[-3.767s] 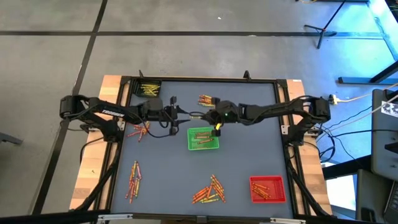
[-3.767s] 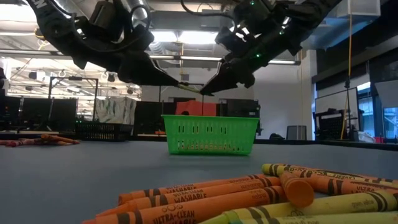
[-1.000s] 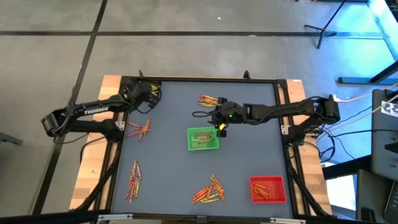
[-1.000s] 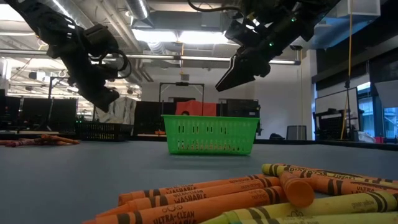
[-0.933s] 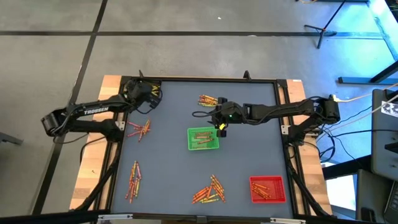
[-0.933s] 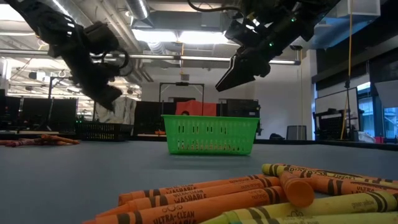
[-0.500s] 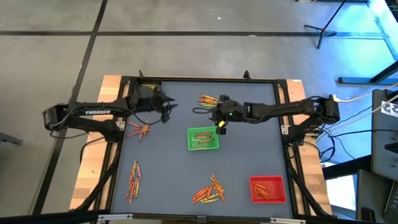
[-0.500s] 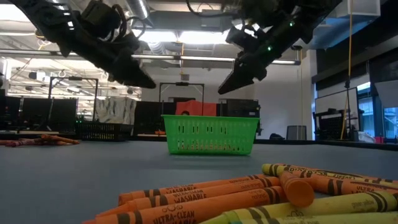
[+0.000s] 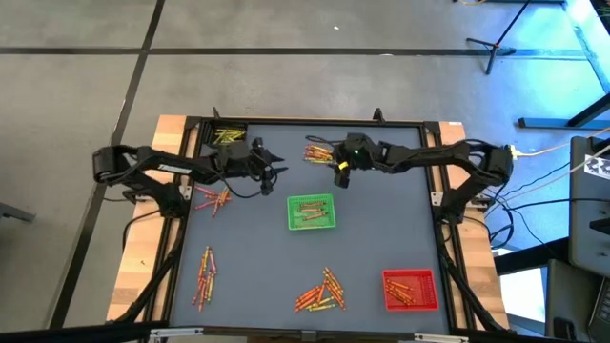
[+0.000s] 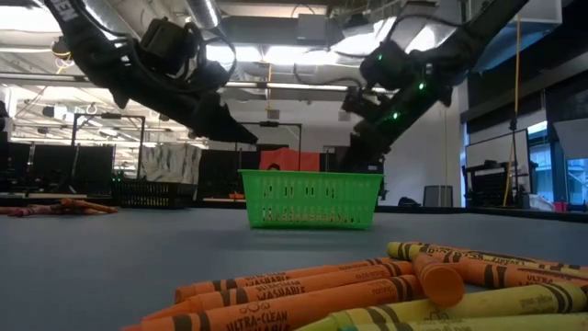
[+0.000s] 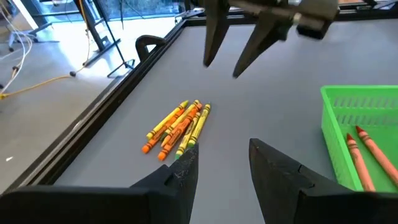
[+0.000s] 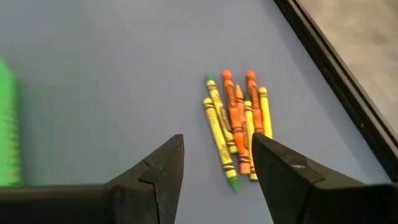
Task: Sort crayons
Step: Put the green crayon into the black bin
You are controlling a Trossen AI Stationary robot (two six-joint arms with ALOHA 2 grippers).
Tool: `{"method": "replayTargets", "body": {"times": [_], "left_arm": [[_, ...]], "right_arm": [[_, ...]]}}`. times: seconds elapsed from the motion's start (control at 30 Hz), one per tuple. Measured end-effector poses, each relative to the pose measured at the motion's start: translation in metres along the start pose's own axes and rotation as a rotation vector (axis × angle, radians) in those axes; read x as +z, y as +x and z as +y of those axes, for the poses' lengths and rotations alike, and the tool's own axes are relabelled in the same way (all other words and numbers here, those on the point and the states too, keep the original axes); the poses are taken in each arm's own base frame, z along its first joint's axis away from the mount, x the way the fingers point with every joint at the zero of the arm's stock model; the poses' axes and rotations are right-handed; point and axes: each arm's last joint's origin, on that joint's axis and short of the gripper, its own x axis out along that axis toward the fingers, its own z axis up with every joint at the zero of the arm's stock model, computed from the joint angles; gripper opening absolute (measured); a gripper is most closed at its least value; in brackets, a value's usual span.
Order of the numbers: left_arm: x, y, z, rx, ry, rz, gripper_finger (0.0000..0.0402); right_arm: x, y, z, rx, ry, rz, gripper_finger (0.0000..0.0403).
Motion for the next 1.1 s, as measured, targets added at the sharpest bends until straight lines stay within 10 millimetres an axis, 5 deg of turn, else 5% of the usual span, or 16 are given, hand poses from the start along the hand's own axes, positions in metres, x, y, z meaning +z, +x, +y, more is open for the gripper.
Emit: {"method": "replayTargets", "body": {"times": [0.37, 1.1], "left_arm": [[-0.003, 0.008, 0.001, 0.011, 0.027, -0.031, 0.0125], [0.004, 0.007, 0.006, 0.045, 0.181, -0.108, 0.0125]], "right_arm": [[-0.026, 0.026, -0.01, 0.213, -0.081, 0.056, 0.0186], [-0.025, 0.059, -0.03, 0.14, -0.065, 0.123, 0.0186]]}}
